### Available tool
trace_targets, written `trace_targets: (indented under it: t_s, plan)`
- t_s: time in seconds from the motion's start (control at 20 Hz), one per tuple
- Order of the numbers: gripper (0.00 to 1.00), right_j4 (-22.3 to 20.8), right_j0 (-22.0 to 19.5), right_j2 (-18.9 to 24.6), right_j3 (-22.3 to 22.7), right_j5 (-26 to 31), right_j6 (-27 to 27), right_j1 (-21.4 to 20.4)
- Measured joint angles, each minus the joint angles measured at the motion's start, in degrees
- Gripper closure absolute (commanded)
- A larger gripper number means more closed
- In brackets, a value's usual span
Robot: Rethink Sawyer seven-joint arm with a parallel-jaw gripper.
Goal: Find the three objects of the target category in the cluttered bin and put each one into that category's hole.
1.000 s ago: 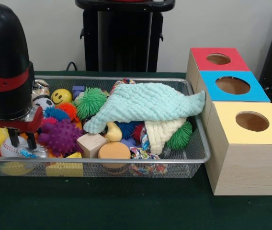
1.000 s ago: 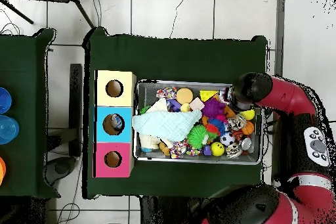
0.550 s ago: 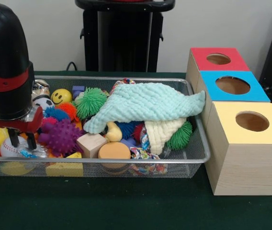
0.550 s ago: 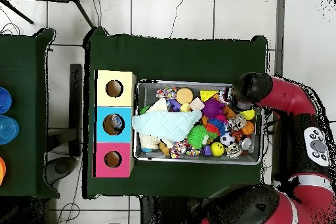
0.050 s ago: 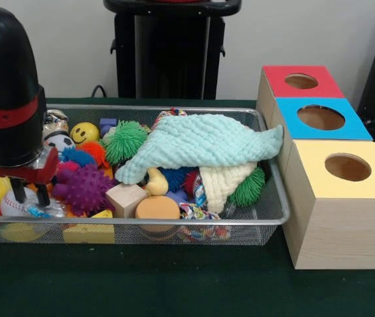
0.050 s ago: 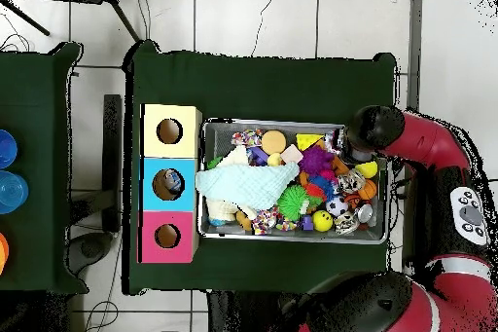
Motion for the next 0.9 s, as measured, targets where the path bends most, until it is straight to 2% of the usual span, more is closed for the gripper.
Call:
trace_targets:
  t_s: [0.9]
  plan:
    - [1.00,0.12,0.23,-0.02,-1.20,1.89,0.00,0.46]
